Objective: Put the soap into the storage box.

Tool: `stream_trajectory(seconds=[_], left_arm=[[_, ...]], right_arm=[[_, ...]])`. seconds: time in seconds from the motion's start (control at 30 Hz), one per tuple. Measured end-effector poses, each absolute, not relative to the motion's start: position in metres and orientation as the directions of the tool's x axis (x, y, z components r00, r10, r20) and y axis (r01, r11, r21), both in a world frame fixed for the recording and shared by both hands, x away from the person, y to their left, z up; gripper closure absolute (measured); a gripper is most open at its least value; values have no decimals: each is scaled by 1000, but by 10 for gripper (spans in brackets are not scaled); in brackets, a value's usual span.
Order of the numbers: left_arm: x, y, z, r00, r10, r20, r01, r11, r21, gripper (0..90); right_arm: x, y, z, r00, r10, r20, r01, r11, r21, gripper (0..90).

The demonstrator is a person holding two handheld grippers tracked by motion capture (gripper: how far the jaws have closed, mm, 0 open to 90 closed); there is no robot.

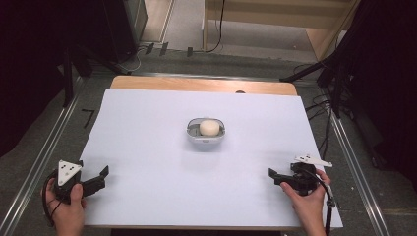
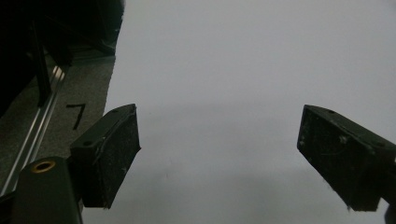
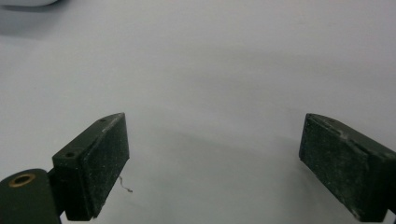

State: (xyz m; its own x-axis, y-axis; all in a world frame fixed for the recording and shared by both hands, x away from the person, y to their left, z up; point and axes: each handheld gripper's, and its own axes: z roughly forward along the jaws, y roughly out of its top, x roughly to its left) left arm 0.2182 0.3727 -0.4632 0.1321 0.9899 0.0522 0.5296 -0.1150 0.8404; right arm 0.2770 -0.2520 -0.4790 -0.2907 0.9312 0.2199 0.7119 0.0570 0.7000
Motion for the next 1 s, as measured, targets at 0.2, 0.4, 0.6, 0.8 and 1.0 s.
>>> stream_trajectory(seconds=[0.2,0.4,0.6,0.8,1.0], left_arm=[[218,373,-463,131,990,53,530,-115,840,139],[218,373,-463,131,990,54,528,-115,842,139],[218,373,-463,133,990,52,529,-115,841,139],[218,373,-463,132,990,51,528,-114,842,139],[218,373,-463,132,990,53,529,-116,841,140]], right_arm=[[272,-266,-480,-264,941,212,715,43,697,91],[265,-279,-481,-250,946,205,712,36,701,92],[257,-296,-481,-229,952,201,710,22,704,92],[246,-317,-481,-190,960,207,708,-12,706,92],[238,-336,-481,-158,965,211,693,-44,720,117]])
